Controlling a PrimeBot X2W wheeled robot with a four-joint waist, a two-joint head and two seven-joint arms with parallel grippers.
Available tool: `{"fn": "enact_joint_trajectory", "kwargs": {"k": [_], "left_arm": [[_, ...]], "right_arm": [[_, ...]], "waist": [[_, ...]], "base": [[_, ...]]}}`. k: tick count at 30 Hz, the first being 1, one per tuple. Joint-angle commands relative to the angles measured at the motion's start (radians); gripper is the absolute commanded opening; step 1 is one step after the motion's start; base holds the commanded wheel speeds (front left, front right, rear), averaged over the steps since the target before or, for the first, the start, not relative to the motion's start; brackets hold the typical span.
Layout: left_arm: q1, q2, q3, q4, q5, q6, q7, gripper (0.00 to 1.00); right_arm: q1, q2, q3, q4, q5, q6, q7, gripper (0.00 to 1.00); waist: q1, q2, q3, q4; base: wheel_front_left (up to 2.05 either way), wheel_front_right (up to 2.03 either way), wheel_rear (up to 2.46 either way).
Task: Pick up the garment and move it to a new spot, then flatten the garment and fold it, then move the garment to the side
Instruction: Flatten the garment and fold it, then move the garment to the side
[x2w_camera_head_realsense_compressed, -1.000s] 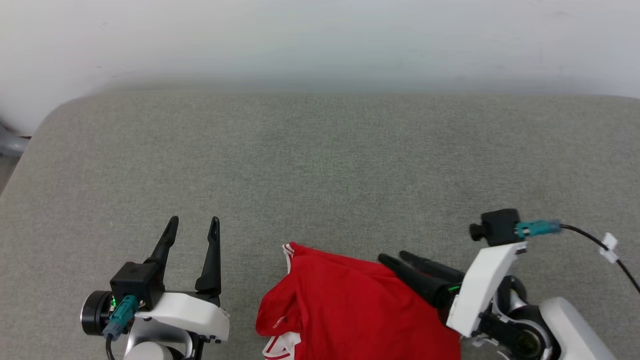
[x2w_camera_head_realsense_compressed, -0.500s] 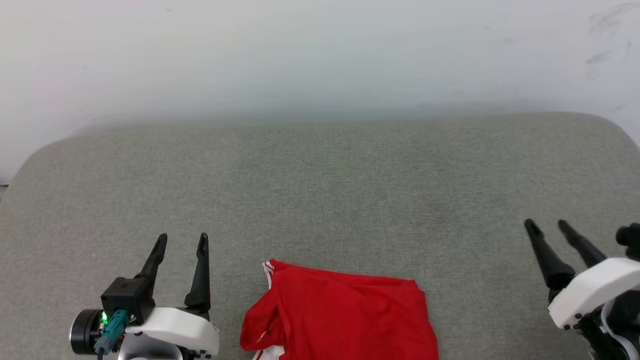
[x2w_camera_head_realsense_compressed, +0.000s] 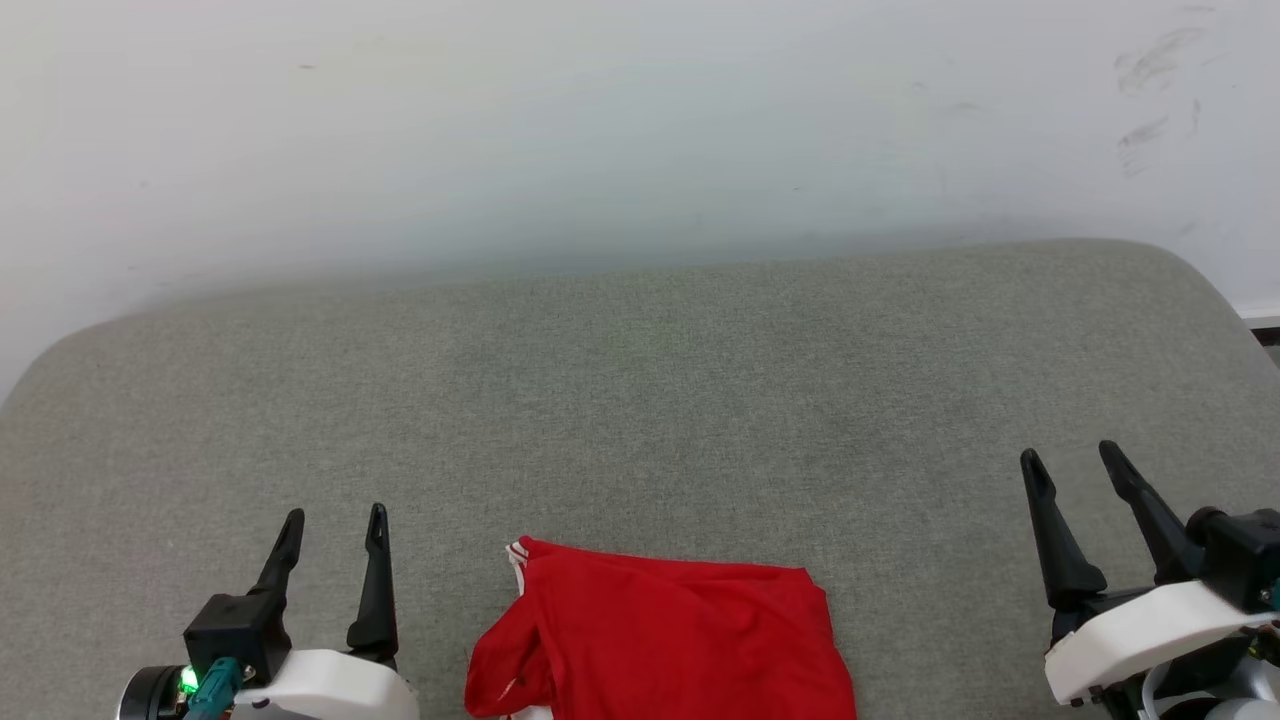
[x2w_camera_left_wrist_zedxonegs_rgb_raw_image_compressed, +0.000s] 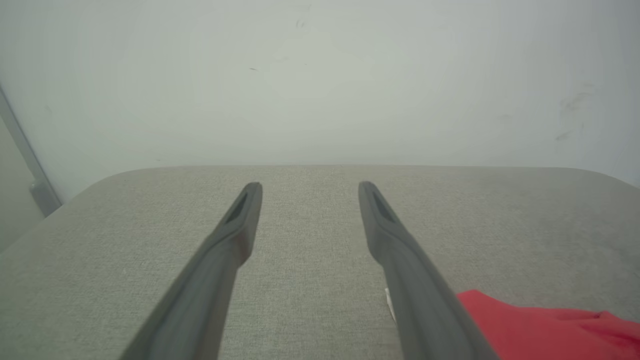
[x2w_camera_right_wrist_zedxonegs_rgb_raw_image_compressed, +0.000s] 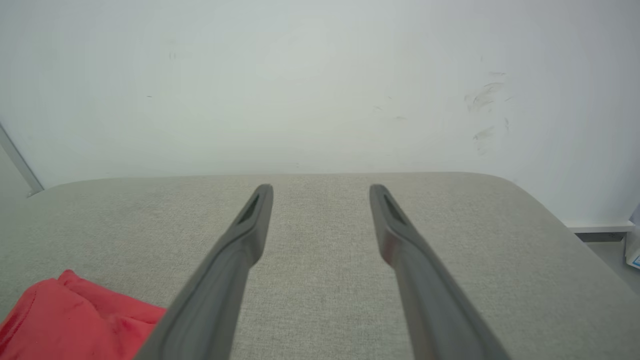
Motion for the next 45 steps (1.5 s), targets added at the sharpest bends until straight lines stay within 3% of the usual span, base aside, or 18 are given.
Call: {"fn": "enact_joint_trajectory", "kwargs": {"k": [1, 16, 24, 29, 35, 45], "left_arm": [[0.017, 0.003, 0.008, -0.001, 0.006, 0.005, -0.005, 1.0], [0.025, -0.007, 0.015, 0.004, -0.001, -0.008, -0.008, 1.0], [-0.002, -0.012, 0.017, -0.015, 0.012, -0.021, -0.009, 1.0], [-0.014, -0.027, 0.026, -0.031, 0.029, -0.03, -0.008, 1.0], [-0.026, -0.051, 0.031, -0.042, 0.046, -0.039, -0.008, 1.0], [-0.067, -0.083, 0.045, -0.028, 0.073, -0.067, -0.008, 1.0]], "right_arm": [[0.015, 0.01, 0.009, 0.005, -0.005, 0.0, -0.013, 1.0], [0.012, 0.019, 0.002, 0.027, 0.016, 0.0, 0.002, 1.0], [0.045, -0.051, -0.023, 0.091, 0.158, 0.0, 0.145, 1.0], [0.06, -0.106, 0.049, 0.145, 0.307, 0.0, 0.325, 1.0], [0.042, -0.124, 0.152, 0.167, 0.434, 0.0, 0.44, 1.0], [-0.026, -0.127, 0.298, 0.31, 0.596, -0.001, 0.537, 1.0]], "waist": [[0.0001, 0.0, -0.006, -0.002], [0.0001, 0.0, -0.009, 0.016], [0.0001, 0.0, 0.016, 0.066], [0.0001, 0.0, 0.035, 0.111], [0.0001, 0.0, 0.068, 0.157], [0.0001, 0.0, 0.136, 0.231]], "base": [[0.0, 0.0, 0.0], [0.0, 0.0, 0.0], [0.0, 0.0, 0.0], [0.0, 0.0, 0.0], [0.0, 0.0, 0.0], [0.0, 0.0, 0.0]]}}
